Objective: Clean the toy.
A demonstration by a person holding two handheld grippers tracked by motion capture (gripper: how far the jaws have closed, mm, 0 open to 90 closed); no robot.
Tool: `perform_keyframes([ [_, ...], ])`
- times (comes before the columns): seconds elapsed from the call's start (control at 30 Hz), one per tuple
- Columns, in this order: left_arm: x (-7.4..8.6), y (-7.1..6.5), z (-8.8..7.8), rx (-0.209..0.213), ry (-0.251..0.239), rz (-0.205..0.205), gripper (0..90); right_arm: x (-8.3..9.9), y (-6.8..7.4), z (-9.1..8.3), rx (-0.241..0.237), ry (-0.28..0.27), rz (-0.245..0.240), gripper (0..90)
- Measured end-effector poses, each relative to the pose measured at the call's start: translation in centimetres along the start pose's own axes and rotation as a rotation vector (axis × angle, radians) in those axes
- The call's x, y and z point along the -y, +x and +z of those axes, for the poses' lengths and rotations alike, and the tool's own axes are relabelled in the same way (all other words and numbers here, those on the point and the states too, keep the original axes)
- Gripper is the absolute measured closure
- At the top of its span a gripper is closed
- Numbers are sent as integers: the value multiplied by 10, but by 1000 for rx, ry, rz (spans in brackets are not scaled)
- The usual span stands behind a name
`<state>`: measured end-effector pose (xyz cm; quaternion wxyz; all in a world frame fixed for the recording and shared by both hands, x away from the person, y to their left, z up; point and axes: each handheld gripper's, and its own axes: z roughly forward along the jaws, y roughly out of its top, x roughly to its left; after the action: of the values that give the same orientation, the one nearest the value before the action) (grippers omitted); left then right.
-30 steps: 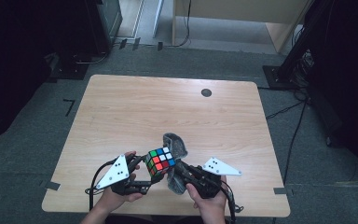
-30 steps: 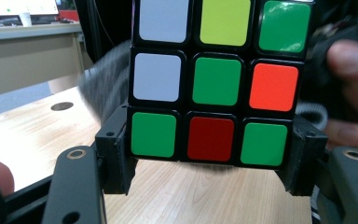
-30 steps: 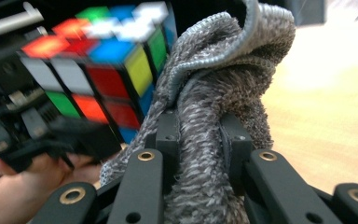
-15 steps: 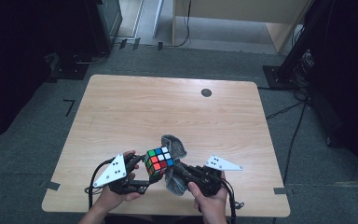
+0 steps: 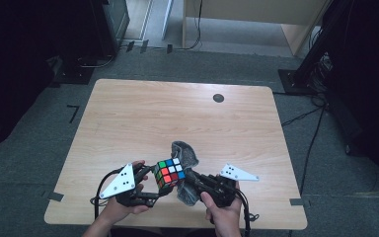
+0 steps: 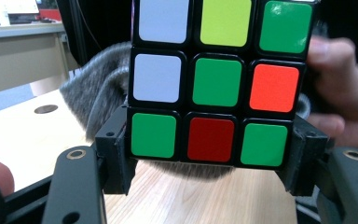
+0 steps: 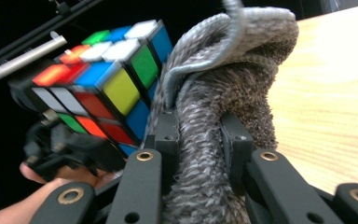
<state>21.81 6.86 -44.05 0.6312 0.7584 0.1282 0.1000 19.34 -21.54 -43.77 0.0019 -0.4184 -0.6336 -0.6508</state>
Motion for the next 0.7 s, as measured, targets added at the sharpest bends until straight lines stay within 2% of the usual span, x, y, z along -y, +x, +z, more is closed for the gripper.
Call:
perform_keyframes([
  [0.1, 3, 0, 2, 10, 18, 3, 338, -9, 3, -10, -13, -71, -10, 739],
  [0.13, 3, -1, 2, 19, 14, -2, 338, -9, 4, -11, -13, -75, -9, 739],
  [0.23, 0, -1, 2, 30, 11, 0, 338, -5, 0, -7, -21, -67, 6, 738],
  [0.33, -2, -1, 0, 48, -9, -8, 338, 3, -6, 2, -35, 2, 44, 736],
  [0.4, -1, 0, 0, 54, 1, 0, 338, 1, -5, 1, -38, 0, 39, 735],
  [0.5, 3, -1, 3, 37, 47, 36, 338, -6, -1, -8, -32, -56, 16, 735],
  [0.57, 3, -2, 3, 34, 52, 39, 338, -9, 0, -11, -20, -81, -4, 735],
  [0.63, 2, -2, 5, 6, 76, 61, 338, -7, -1, -10, -14, -70, 8, 735],
  [0.7, 4, -3, 7, -39, 125, 99, 338, -7, -1, -10, 33, -60, -12, 735],
])
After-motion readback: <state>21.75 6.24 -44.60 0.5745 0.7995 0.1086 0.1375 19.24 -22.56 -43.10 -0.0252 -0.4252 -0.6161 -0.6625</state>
